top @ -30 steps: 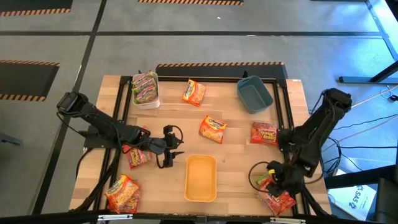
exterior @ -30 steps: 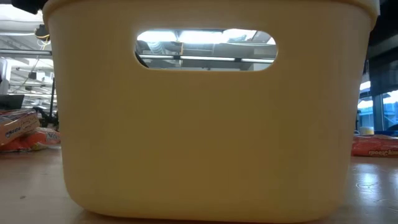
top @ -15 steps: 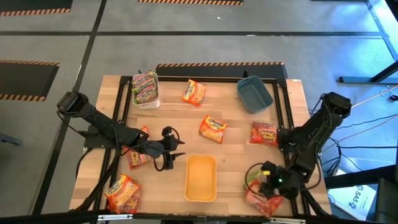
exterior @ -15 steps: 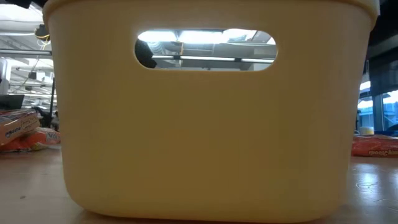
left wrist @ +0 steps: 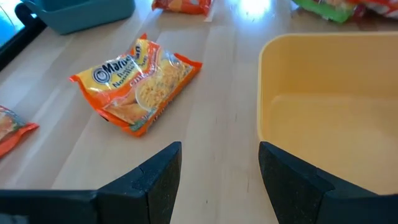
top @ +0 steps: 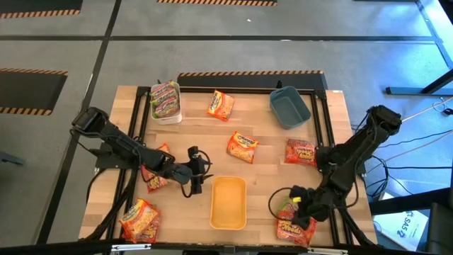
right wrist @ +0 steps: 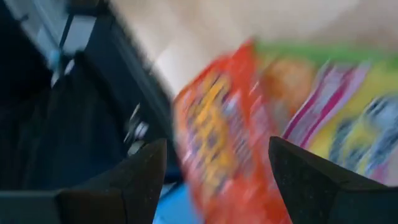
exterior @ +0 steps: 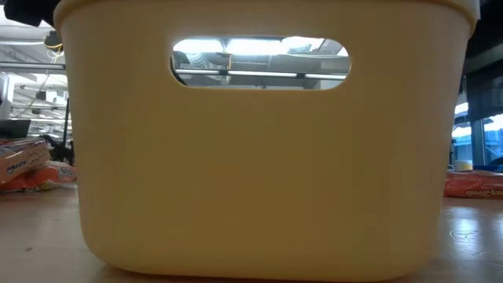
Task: Sort Maruchan noodles
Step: Put the green noodle pack into the white bin
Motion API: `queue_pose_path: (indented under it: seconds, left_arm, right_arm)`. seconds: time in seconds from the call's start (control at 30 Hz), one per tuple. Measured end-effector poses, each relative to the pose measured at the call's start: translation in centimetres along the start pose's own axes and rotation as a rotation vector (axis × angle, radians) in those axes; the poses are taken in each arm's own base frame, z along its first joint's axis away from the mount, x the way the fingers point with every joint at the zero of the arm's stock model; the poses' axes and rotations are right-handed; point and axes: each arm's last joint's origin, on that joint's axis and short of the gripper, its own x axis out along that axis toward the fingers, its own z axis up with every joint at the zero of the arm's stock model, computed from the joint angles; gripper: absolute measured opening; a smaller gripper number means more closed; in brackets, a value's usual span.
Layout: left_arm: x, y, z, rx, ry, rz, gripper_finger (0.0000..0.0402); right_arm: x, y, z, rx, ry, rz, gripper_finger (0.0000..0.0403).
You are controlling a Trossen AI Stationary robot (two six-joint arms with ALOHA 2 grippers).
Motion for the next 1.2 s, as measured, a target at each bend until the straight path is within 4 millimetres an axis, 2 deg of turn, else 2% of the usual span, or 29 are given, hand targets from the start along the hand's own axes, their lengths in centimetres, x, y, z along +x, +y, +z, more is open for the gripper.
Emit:
queue_pose_path:
  seconds: [0.17,0.3,0.43,0.57,0.67,0.73,0.87,1.07,1.2]
  left_arm:
    - [0.6,-0.3,-0.3,0.003,0.004,-0.009,0.0208]
    - [0.6,-0.3,-0.3,0.001,0.002,-0.008,0.0208]
    - [0.6,-0.3,-0.3,-0.001,-0.001,-0.010,0.0208]
    - [0.6,-0.3,-0.3,-0.002,-0.003,-0.009,0.0208]
    - [0.6,-0.3,-0.2,-0.006,-0.008,-0.009,0.0208]
    - [0.6,-0.3,-0.2,-0.006,-0.008,-0.011,0.0208]
    - [0.7,-0.2,-0.2,-0.008,-0.008,-0.008,0.0208]
    - [0.8,-0.1,0.0,-0.001,-0.020,-0.007,0.0208]
    - [0.8,-0.1,0.0,-0.001,-0.019,-0.009,0.0208]
  right_arm:
    - [-1.4,1.1,-2.5,0.144,0.064,-0.045,0.0264]
    - [-2.0,0.2,-4.5,0.259,0.068,-0.154,0.0264]
    - [-1.1,-0.8,-6.3,0.318,0.103,-0.192,0.0264]
    - [0.0,-1.1,-6.6,0.291,0.131,-0.245,0.0264]
    - [0.6,-1.0,-5.8,0.243,0.101,-0.240,0.0264]
    - [1.2,0.2,-5.2,0.219,0.051,-0.124,0.0264]
    - [1.4,1.0,-3.4,0.089,-0.017,-0.052,0.0264]
    - [1.4,1.1,0.3,-0.069,-0.199,-0.075,0.0264]
    - [1.4,0.9,1.1,-0.084,-0.137,-0.103,0.0264]
